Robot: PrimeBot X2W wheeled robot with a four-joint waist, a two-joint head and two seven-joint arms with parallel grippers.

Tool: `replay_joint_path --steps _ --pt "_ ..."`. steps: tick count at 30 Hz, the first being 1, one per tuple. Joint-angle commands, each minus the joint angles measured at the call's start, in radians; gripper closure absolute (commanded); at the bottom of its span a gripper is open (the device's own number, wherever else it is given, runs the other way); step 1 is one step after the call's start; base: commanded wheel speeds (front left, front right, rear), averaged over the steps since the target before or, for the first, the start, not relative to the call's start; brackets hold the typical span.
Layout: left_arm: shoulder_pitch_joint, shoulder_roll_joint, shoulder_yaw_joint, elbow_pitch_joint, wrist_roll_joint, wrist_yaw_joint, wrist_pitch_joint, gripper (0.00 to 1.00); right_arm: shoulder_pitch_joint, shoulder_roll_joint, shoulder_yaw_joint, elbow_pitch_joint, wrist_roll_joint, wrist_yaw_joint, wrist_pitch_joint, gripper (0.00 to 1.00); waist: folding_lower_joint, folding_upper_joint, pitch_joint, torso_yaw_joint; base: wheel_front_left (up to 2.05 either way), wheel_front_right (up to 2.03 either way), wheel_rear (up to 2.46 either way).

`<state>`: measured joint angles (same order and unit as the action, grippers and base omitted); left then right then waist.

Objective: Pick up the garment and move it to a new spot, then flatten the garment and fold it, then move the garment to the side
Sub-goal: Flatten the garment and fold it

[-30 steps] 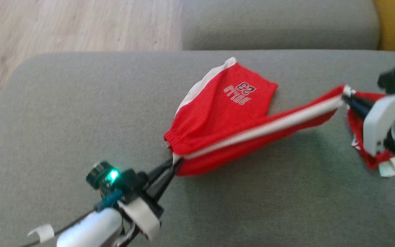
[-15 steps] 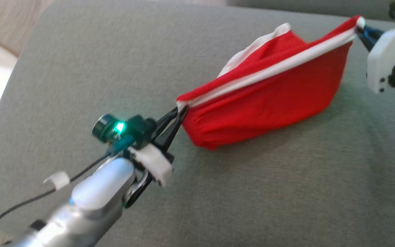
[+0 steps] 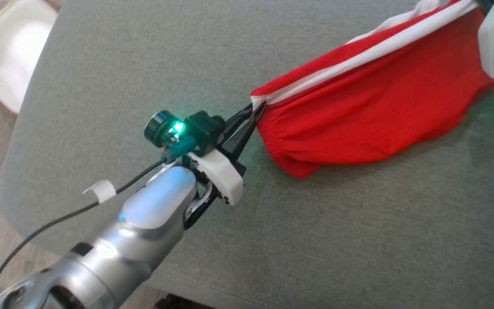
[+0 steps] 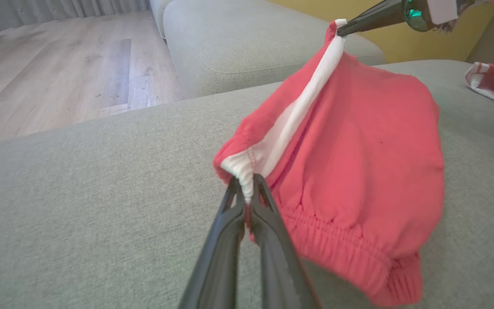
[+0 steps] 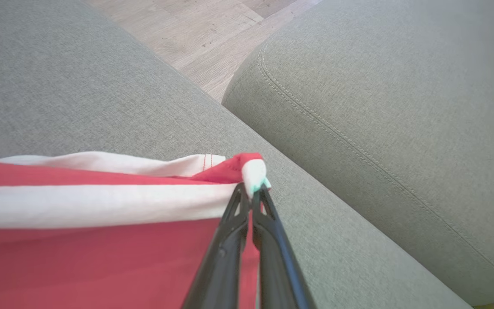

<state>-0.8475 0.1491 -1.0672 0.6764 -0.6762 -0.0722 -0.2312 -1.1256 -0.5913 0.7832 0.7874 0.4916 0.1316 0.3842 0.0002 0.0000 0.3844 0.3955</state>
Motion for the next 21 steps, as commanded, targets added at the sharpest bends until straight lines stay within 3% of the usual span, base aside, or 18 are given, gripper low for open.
replay_joint_path --steps 1,4,5,6,7,8,9,15,21 --pt "-0.041 0.014 0.026 -0.007 0.008 -0.007 -0.012 1.0 -0.024 0.005 0.0 -0.01 0.005 -0.001 -0.014 1.0 -0.0002 0.0 0.016 0.019 0.0 0.0 0.0" --pt "-0.055 -0.01 0.021 0.024 0.011 -0.017 -0.017 1.0 -0.045 0.012 0.008 0.037 0.023 -0.001 -0.031 1.0 -0.0002 0.0 0.028 0.034 0.0 0.0 0.0" --pt "-0.06 -0.017 0.018 0.033 0.012 -0.021 -0.018 1.0 -0.052 0.013 0.013 0.05 0.024 -0.001 -0.039 0.69 -0.0002 0.0 0.032 0.038 0.0 0.0 0.0" --pt "-0.065 -0.022 0.015 0.042 0.014 -0.024 -0.019 0.86 -0.056 0.015 0.016 0.066 0.029 -0.001 -0.043 0.0 -0.0002 0.0 0.034 0.04 0.0 0.0 0.0" --pt "-0.07 -0.027 0.012 0.05 0.016 -0.027 -0.021 0.6 -0.059 0.016 0.022 0.08 0.031 -0.001 -0.046 0.0 -0.0002 0.0 0.036 0.042 0.0 0.0 0.0" --pt "-0.074 -0.031 0.007 0.058 0.018 -0.03 -0.021 0.23 -0.065 0.015 0.029 0.094 0.026 -0.001 -0.057 0.0 -0.0002 0.0 0.038 0.043 0.0 0.0 0.0" --pt "-0.076 -0.034 0.002 0.067 0.018 -0.033 -0.022 0.0 -0.069 0.017 0.036 0.106 0.021 -0.001 -0.07 0.0 -0.0002 0.0 0.038 0.043 0.0 0.0 0.0" --pt "-0.083 -0.027 0.019 0.115 0.021 -0.026 -0.027 0.0 -0.057 0.051 0.042 0.181 0.041 -0.001 -0.147 0.0 -0.0002 0.0 0.015 0.029 0.0 0.0 0.0" --pt "-0.051 0.025 0.128 0.048 0.035 0.03 -0.03 0.0 -0.027 0.094 -0.016 0.219 0.092 -0.001 -0.319 0.0 -0.0002 0.0 -0.052 -0.007 0.0 0.0 0.0"
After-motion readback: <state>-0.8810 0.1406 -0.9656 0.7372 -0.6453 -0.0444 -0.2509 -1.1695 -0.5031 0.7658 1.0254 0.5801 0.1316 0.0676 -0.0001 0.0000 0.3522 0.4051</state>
